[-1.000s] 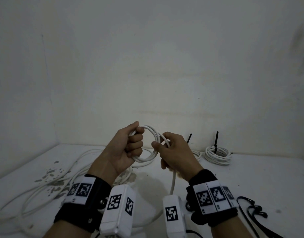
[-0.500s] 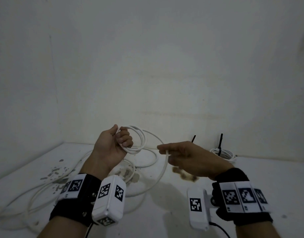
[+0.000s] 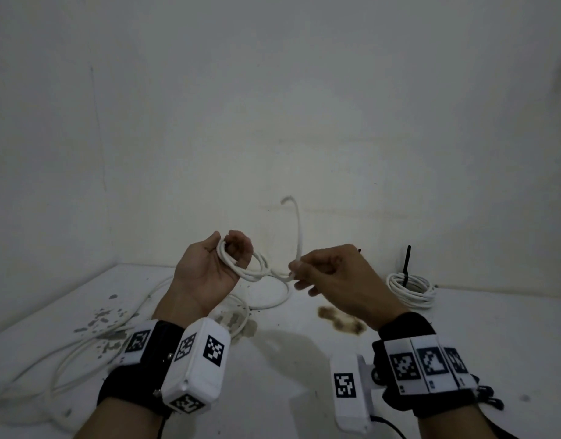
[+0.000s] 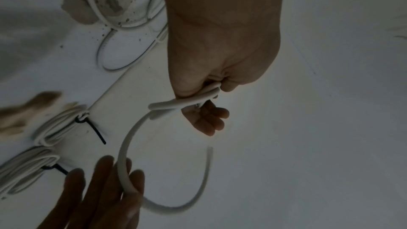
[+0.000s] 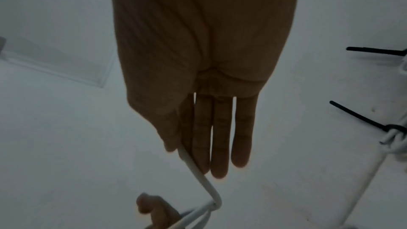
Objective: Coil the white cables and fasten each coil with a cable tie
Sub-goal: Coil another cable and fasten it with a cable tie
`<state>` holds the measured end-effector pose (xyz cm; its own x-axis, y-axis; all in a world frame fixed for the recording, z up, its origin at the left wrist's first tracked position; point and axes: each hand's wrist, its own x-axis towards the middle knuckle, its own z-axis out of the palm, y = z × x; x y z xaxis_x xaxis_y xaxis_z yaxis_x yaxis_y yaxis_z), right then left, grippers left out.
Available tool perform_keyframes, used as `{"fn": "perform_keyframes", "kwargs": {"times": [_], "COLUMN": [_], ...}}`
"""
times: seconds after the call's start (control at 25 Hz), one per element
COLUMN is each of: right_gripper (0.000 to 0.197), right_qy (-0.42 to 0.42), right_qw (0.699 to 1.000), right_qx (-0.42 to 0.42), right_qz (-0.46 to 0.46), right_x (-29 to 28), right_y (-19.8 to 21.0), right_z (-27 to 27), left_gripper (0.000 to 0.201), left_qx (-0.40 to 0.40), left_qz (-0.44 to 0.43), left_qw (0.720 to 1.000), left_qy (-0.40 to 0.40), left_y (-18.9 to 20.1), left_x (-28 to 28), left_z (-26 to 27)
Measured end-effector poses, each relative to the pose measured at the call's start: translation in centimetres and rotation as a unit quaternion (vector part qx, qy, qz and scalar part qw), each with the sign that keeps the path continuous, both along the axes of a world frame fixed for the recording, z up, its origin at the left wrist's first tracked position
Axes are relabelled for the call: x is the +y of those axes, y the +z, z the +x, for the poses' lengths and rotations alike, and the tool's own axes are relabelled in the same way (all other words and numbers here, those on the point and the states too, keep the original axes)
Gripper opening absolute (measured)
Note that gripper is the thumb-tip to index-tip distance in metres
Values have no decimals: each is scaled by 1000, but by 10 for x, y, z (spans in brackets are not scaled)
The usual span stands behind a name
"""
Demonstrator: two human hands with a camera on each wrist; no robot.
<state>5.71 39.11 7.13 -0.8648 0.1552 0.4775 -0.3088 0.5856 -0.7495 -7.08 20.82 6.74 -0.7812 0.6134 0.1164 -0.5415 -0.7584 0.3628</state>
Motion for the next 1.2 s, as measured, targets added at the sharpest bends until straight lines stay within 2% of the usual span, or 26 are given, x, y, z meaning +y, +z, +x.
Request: {"fn": "perform_keyframes", "kwargs": {"times": [0.12, 0.24, 0.44, 0.6, 0.64, 0.72, 0.84, 0.92, 1.0, 1.2], "right_gripper": [16, 13, 17, 46, 48, 39, 30, 36, 28, 17], "right_qy": [-5, -24, -50, -133, -140, -118, -135, -179, -183, -186], "right_qw": [994, 984, 986, 975, 973, 980, 983, 971, 968, 965], "right_qx": [5, 29, 22, 8, -3, 1, 95, 94, 63, 83], "right_qz": [110, 176, 157, 180, 183, 160, 78, 126, 161, 165], "right_x": [-23, -39, -47, -44, -41, -37, -28, -22, -18, -9], "right_y": [0, -1, -8, -12, -11, -6, 2, 2, -2, 0], "right_z": [-3, -9, -9, -12, -11, -7, -5, -8, -11, -11], "left_gripper": [36, 38, 41, 36, 36, 40, 48, 51, 53, 61], "left_qx": [42, 89, 121, 159, 163, 181, 225, 239, 246, 259], "left_qz": [-74, -150, -187, -241, -255, -301, -378, -398, -410, -441], "left_qw": [996, 985, 975, 957, 953, 936, 896, 884, 877, 859], "left_qy": [6, 14, -10, 8, 9, 32, 64, 57, 44, 35], "left_y": [3, 4, 2, 4, 5, 4, 3, 3, 4, 6], "left_x": [13, 23, 32, 33, 33, 31, 32, 32, 32, 29], "left_z": [13, 23, 28, 28, 29, 29, 33, 36, 38, 37]}}
